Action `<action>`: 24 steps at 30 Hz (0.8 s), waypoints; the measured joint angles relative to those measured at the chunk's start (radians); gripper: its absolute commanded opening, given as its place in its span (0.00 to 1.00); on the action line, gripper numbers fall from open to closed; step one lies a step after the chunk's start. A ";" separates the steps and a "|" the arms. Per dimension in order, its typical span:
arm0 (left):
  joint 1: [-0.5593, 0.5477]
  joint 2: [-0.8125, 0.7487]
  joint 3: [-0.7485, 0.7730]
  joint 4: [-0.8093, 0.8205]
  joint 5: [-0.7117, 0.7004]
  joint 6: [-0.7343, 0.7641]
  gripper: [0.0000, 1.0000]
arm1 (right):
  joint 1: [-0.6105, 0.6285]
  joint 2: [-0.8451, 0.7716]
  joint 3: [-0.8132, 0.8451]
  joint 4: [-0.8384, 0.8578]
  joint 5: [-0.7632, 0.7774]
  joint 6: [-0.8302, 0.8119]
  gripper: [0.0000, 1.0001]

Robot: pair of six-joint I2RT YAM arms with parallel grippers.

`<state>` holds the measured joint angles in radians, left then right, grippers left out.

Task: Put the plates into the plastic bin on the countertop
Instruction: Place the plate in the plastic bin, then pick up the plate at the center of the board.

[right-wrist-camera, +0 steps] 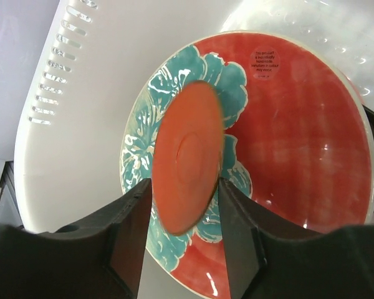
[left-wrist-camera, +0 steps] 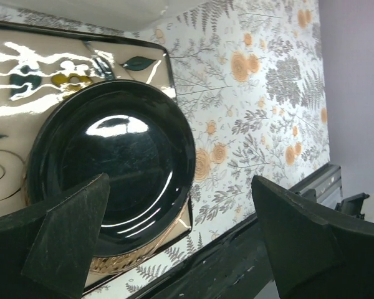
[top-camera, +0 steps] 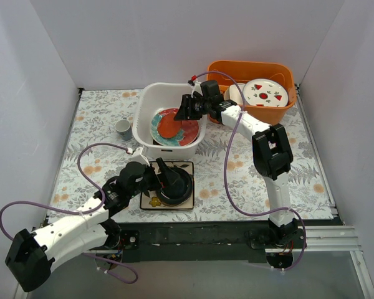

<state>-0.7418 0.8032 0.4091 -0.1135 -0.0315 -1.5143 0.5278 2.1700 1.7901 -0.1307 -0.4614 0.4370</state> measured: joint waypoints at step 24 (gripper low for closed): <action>0.000 -0.012 0.016 -0.238 -0.193 -0.133 0.96 | -0.010 -0.483 -0.490 0.158 0.010 -0.002 0.68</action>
<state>-0.7418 0.7910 0.4252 -0.3515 -0.2245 -1.6470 0.5175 1.6875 1.3003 0.0273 -0.4519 0.4347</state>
